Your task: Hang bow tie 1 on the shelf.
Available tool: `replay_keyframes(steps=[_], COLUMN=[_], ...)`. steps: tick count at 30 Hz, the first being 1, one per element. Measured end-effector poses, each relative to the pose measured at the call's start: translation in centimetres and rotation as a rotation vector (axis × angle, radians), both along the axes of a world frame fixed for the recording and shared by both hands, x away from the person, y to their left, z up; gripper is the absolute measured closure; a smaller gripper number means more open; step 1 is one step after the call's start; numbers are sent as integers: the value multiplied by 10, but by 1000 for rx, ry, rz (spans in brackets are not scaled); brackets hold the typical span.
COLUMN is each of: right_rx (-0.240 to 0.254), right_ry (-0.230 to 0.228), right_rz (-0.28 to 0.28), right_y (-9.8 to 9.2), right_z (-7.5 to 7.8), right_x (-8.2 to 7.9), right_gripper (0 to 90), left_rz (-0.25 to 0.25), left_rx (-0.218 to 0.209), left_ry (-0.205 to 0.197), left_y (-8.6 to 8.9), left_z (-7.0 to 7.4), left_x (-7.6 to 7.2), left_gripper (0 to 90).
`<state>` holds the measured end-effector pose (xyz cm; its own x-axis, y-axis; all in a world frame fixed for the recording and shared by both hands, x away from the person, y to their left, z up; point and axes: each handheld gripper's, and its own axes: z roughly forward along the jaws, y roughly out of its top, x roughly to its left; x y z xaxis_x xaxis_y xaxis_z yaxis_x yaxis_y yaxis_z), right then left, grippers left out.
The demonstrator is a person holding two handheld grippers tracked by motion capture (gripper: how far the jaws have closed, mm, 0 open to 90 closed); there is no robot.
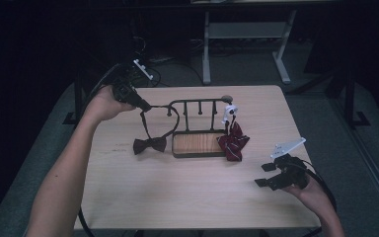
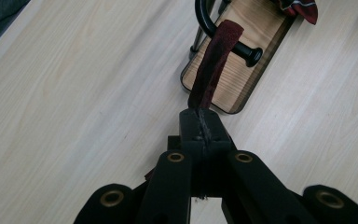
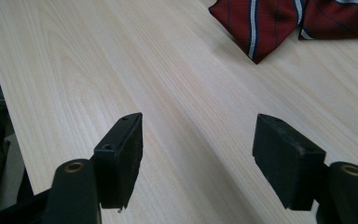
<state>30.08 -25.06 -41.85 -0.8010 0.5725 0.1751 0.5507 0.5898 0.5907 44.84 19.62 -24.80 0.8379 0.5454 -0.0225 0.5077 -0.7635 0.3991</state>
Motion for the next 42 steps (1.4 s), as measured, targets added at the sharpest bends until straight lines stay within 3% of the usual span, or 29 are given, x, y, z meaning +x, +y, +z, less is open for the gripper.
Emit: replay_keyframes(steps=[4, 14, 18, 22, 42], right_rx=[1, 3, 1, 0, -5], right_ry=[-2, -5, -5, -4, -7], right_rz=[1, 0, -3, -8, -33], right_y=[0, -2, -3, -3, -8], right_z=[0, 1, 1, 1, 1], right_x=[0, 0, 0, 1, 2], right_gripper=[331, 330, 330, 330, 324], left_rz=[-4, -16, -35, -53, -75], left_rx=[30, 27, 5, 23, 20], left_ry=[0, 5, 4, 4, 12], left_y=[0, -2, -1, -1, 13], left_z=[-2, -6, -7, -9, -25], left_x=[0, -2, -7, -12, -34], left_gripper=[897, 825, 791, 769, 687])
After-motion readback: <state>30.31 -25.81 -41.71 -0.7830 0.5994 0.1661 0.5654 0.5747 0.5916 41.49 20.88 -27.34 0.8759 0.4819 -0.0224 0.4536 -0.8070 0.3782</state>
